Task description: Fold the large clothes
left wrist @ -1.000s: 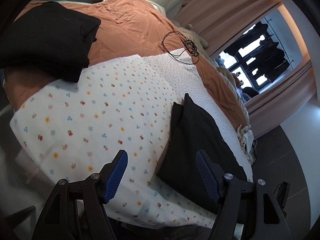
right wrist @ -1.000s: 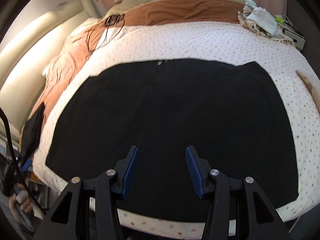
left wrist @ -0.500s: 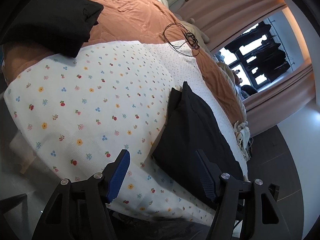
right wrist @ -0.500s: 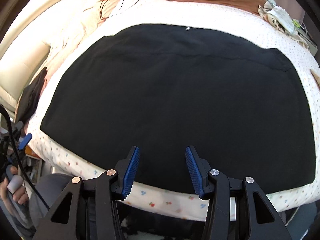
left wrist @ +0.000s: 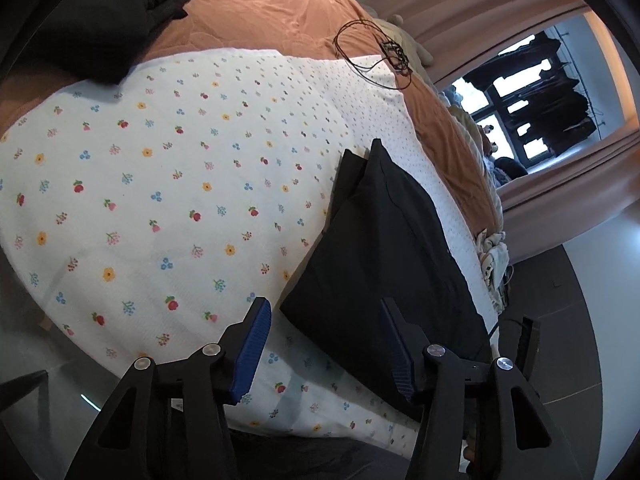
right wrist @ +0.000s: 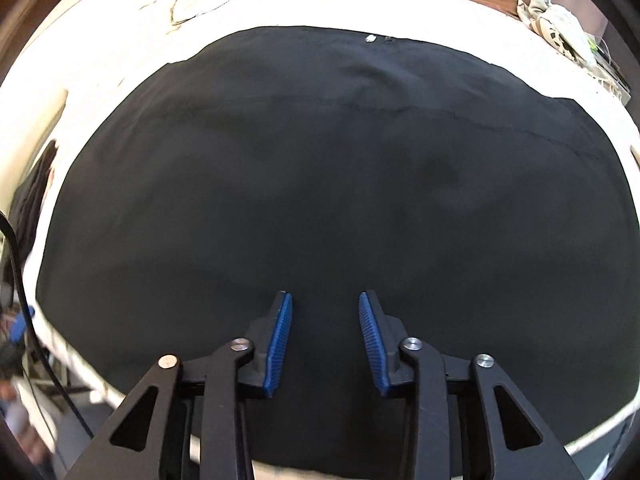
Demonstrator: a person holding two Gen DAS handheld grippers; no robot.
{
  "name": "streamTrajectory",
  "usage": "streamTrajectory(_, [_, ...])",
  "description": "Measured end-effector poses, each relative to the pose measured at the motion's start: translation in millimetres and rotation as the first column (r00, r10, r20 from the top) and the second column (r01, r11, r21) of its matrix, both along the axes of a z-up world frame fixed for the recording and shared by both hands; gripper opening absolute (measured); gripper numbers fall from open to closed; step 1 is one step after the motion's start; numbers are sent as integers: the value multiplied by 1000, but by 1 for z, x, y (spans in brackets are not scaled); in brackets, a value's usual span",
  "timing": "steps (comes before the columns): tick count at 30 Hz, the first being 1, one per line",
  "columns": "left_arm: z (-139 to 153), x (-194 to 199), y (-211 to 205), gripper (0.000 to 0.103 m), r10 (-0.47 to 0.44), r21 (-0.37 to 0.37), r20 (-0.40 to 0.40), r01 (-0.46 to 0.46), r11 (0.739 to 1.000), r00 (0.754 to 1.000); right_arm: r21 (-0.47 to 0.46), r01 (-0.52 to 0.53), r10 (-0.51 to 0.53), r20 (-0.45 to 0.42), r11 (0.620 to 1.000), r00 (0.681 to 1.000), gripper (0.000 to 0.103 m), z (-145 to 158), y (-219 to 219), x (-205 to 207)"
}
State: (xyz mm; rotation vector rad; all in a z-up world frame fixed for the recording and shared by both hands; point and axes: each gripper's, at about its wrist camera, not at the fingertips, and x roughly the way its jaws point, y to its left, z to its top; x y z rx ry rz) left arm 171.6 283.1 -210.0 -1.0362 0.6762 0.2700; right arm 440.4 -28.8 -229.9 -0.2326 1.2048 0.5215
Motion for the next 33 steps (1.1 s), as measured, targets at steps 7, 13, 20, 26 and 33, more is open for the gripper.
streamTrajectory(7, [-24,20,7,52,22,-67,-75,-27,997,997,36,43,-43,-7,998,999,32,0,11,48])
streamTrajectory(13, [-26,32,11,50,16,-87,-93,-24,996,996,65,63,-63,-4,996,998,32,2,15,77])
streamTrajectory(20, [-28,44,7,42,-8,-116,-126,-6,993,992,52,62,-64,36,997,997,32,0,32,117])
streamTrajectory(26, [-30,42,8,42,-4,-144,-140,-16,989,990,41,79,-81,69,996,994,32,-4,44,146])
streamTrajectory(33, [-32,53,6,42,-60,-176,-171,30,984,983,72,124,-127,36,990,991,29,-1,41,163])
